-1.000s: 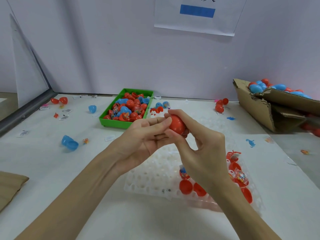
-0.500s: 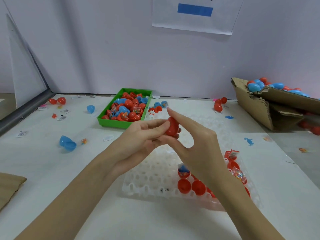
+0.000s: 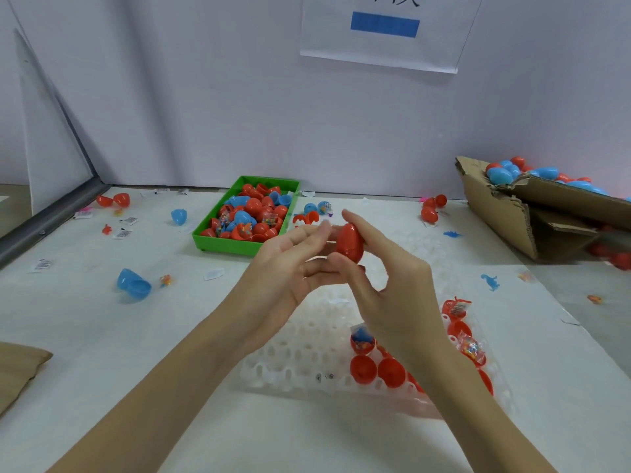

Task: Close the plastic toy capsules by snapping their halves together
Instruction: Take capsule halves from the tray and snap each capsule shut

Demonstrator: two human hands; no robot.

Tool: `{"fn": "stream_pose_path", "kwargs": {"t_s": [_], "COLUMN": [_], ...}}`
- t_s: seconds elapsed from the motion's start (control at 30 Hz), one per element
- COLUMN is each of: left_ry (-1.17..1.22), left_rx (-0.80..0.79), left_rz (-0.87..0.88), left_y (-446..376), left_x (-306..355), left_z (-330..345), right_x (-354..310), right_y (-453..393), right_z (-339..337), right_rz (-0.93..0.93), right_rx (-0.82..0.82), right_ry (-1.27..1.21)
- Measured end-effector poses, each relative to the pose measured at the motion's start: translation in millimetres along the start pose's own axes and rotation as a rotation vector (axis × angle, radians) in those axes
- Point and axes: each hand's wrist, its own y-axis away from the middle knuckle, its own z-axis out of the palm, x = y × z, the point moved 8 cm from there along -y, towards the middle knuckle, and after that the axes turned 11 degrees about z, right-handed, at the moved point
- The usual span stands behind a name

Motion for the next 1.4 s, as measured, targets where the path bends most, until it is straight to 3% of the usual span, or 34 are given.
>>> {"fn": "stream_pose_path", "kwargs": {"t_s": [0.1, 0.33, 0.73, 0.97, 1.17, 1.4], "left_ry": [-0.019, 0.219, 0.062, -0.095, -0.073, 0.047], "left_rx": [-0.005, -0.112, -0.141, -0.181, -0.207, -0.253], "left_rz": [-0.037, -0.160, -0.069, -0.036, -0.080, -0.182], "left_y": [0, 4, 3, 4, 5, 7], "left_x": [-1, -3, 9, 9, 2, -5], "left_z": [-3, 5, 2, 2, 4, 10], "right_x": [-5, -17, -14, -16, -17, -13], "right_y": [3, 6, 4, 4, 5, 2], "right_z": [4, 0, -3, -8, -9, -9], "right_rz": [-0.048, -0.122, 0.015, -0.052, -0.136, -0.143], "right_rx": [-0.023, -0.059, -0.148, -0.054, 0.026, -0.007], "right_ry": [0.025, -0.117, -0.431, -0.188, 0.061, 0.052]}}
